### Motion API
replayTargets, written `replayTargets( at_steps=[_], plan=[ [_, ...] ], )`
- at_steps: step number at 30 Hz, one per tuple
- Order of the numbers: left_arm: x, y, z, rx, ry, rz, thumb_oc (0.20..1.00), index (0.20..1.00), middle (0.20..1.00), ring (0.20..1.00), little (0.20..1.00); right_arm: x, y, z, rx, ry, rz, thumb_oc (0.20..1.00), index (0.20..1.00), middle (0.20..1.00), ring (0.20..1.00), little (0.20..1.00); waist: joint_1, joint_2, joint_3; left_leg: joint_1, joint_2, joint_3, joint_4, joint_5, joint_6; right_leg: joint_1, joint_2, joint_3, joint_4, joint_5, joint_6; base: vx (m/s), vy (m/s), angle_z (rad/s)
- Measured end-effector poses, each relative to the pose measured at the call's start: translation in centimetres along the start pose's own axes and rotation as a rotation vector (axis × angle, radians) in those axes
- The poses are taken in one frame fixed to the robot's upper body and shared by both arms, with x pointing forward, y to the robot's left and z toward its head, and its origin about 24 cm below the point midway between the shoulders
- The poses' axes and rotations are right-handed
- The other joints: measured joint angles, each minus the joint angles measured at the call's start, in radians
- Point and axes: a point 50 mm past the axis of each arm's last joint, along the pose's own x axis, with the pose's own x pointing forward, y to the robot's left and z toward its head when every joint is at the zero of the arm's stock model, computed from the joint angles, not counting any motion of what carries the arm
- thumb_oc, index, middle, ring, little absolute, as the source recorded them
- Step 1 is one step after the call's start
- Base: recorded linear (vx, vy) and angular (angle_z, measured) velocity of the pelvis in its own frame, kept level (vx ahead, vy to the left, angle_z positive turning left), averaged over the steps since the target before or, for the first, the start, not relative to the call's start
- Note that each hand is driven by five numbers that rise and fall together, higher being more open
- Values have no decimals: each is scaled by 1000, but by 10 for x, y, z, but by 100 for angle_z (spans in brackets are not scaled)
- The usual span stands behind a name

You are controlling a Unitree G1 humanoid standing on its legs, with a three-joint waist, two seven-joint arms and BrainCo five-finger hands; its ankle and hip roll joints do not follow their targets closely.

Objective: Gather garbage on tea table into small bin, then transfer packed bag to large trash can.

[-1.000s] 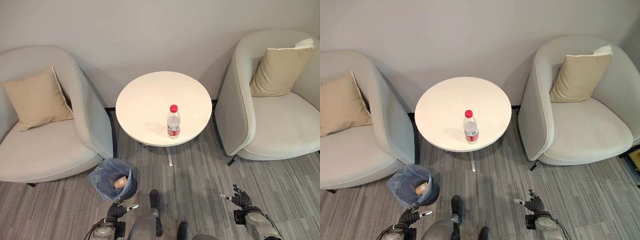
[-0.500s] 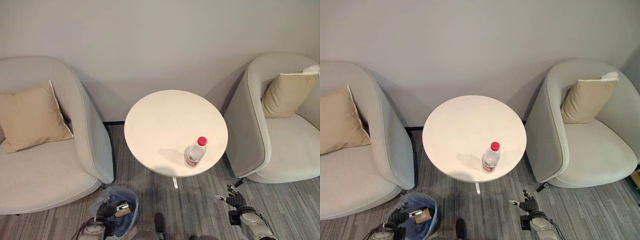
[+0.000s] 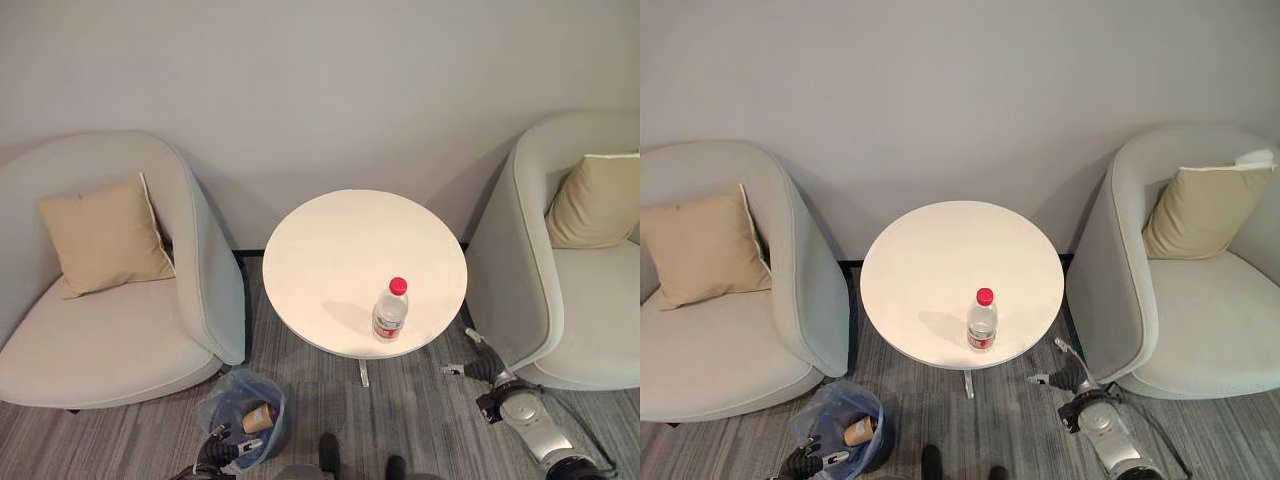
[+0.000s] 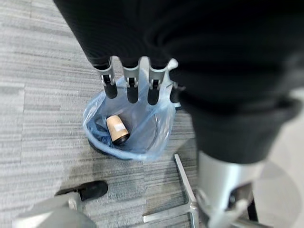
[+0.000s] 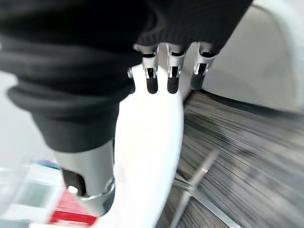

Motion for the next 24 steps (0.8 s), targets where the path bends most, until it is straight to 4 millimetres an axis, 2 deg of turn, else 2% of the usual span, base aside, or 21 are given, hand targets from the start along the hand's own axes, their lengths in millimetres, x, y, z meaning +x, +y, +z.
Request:
replayTargets(
  at_steps=[7,10,13,17,24],
  plan=[
    [0,-7,7,-7,-31,-17,1000,1000,1000,1000,1000,0,7,10,-35,-48,62,1000,1000,1000,1000,1000,-2,24,-4,1,13,-33,0,9,-14,36,18,-41,-39,10,-6,28,-29,14],
    [0,-12,4,-16,-23,-28,1000,1000,1000,1000,1000,7,10,26,-53,-108,82,1000,1000,1000,1000,1000,2,37,2,8,8,-50,0,10,-17,81,22,-56,-100,32,-5,34,-3,16],
    [0,-15,6,-21,-28,-34,1000,1000,1000,1000,1000,12,11,39,-55,-153,84,1000,1000,1000,1000,1000,7,37,6,13,3,-58,0,8,-19,109,23,-71,-137,42,-6,46,5,16],
    [-3,-16,-2,-23,-7,-35,1000,1000,1000,1000,1000,19,8,55,-66,-206,80,1000,1000,1000,1000,1000,10,36,9,16,0,-81,0,10,-17,125,25,-88,-150,49,-9,47,11,14],
    [-6,-16,-11,-24,16,-35,1000,1000,1000,1000,1000,24,8,61,-52,-218,72,1000,1000,1000,1000,1000,37,29,16,13,-6,-107,-5,5,-24,135,24,-116,-150,44,-7,41,20,13]
  ],
)
